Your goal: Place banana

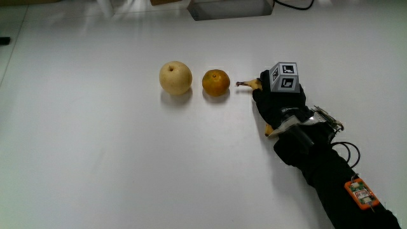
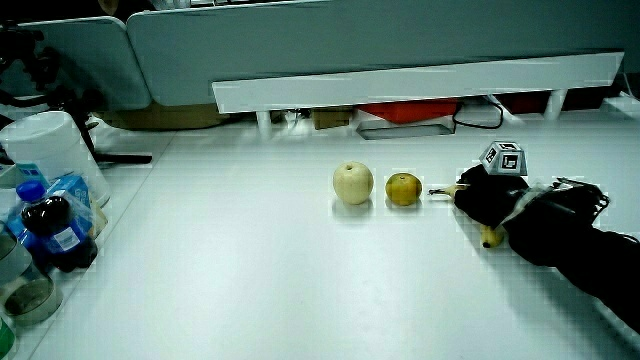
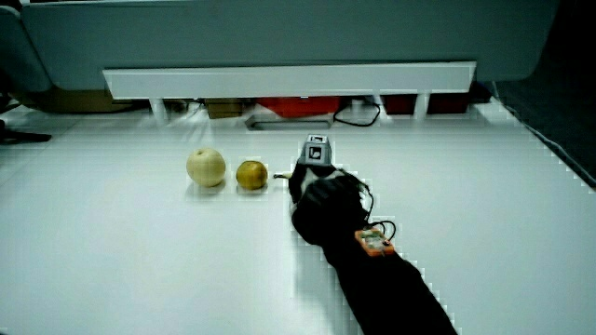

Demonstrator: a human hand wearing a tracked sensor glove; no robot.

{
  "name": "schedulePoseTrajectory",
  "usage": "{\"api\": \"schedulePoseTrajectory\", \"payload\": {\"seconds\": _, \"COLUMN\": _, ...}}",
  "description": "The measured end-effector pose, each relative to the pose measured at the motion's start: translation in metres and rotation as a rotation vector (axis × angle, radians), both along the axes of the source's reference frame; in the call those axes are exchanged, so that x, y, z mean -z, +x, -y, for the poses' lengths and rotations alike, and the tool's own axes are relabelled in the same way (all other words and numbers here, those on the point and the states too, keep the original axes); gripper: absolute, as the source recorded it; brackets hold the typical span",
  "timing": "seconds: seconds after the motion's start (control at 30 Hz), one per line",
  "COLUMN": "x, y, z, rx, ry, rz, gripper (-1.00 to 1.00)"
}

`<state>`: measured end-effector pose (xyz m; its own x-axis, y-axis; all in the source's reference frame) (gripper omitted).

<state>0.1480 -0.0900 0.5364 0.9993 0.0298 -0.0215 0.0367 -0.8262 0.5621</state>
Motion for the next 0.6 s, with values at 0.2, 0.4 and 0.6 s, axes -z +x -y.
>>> {"api": "schedulePoseTrajectory", "payload": {"seconds": 0.2, "x": -0.002, "y": 0.0, "z": 0.001, "rx": -0.004, "ry": -0.02, "rz": 0.0, "gripper": 0.0}}
{"api": "schedulePoseTrajectory", "payload": {"seconds": 0.4, "x": -0.002, "y": 0.005, "z": 0.0, "rx": -0.027, "ry": -0.028, "rz": -0.004, "gripper": -0.17}}
{"api": "schedulePoseTrajectory", "payload": {"seconds": 0.6, "x": -0.007, "y": 0.011, "z": 0.0, "rx": -0.04, "ry": -0.062, "rz": 0.019, "gripper": -0.43}}
